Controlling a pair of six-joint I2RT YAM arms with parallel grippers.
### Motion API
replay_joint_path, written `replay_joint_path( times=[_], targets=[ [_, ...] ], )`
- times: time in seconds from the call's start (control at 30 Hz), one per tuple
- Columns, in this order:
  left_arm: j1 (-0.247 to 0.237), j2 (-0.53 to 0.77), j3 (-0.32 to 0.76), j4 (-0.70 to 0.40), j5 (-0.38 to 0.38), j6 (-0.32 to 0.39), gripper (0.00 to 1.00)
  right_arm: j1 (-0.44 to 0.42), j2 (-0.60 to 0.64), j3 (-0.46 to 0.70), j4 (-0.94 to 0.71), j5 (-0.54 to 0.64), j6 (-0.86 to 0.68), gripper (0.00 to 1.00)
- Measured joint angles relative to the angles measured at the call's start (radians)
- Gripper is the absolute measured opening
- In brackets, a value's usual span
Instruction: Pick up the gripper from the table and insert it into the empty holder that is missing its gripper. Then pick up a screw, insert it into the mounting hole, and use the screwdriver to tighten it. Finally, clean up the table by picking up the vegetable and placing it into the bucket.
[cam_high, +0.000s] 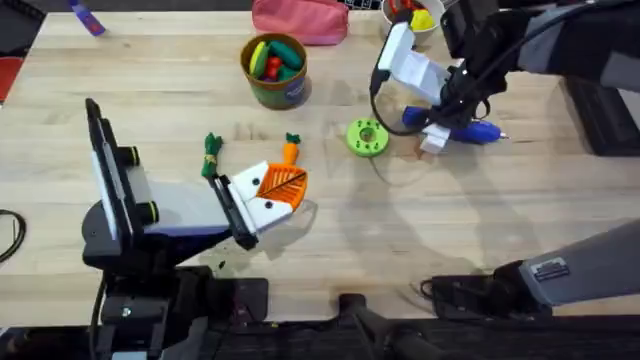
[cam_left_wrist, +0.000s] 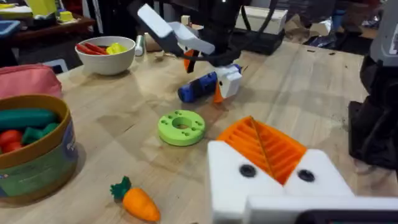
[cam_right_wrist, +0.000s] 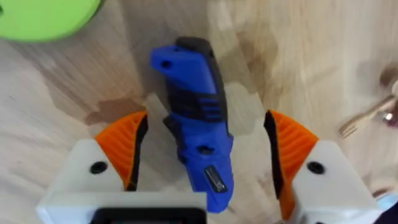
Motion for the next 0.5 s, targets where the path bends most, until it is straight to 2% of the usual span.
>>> replay_joint_path(
  times=[0.07,0.13,0.17,0.23,0.3,0.37,0.5],
  targets=[
    [0.000,0.000,0.000,0.000,0.000,0.001,0.033,0.004,-0.013,0.008,-0.021,0.000,0.053,0.991],
    [0.000,0.000,0.000,0.000,0.000,0.003,0.191,0.009,-0.034,0.020,-0.048,0.000,0.099,0.992],
    [0.000,0.000,0.000,0.000,0.000,0.004,0.300,0.012,-0.049,0.027,-0.058,0.000,0.125,0.992],
    [0.000,0.000,0.000,0.000,0.000,0.004,0.585,0.016,-0.085,0.045,-0.067,0.000,0.190,0.993],
    [0.000,0.000,0.000,0.000,0.000,0.003,0.915,0.019,-0.123,0.069,-0.068,0.000,0.274,0.993],
    [0.000,0.000,0.000,0.000,0.000,0.001,0.979,0.020,-0.161,0.097,-0.069,0.000,0.374,0.994],
    [0.000,0.000,0.000,0.000,0.000,0.000,0.986,0.020,-0.225,0.141,-0.070,0.000,0.583,0.993]
  ],
)
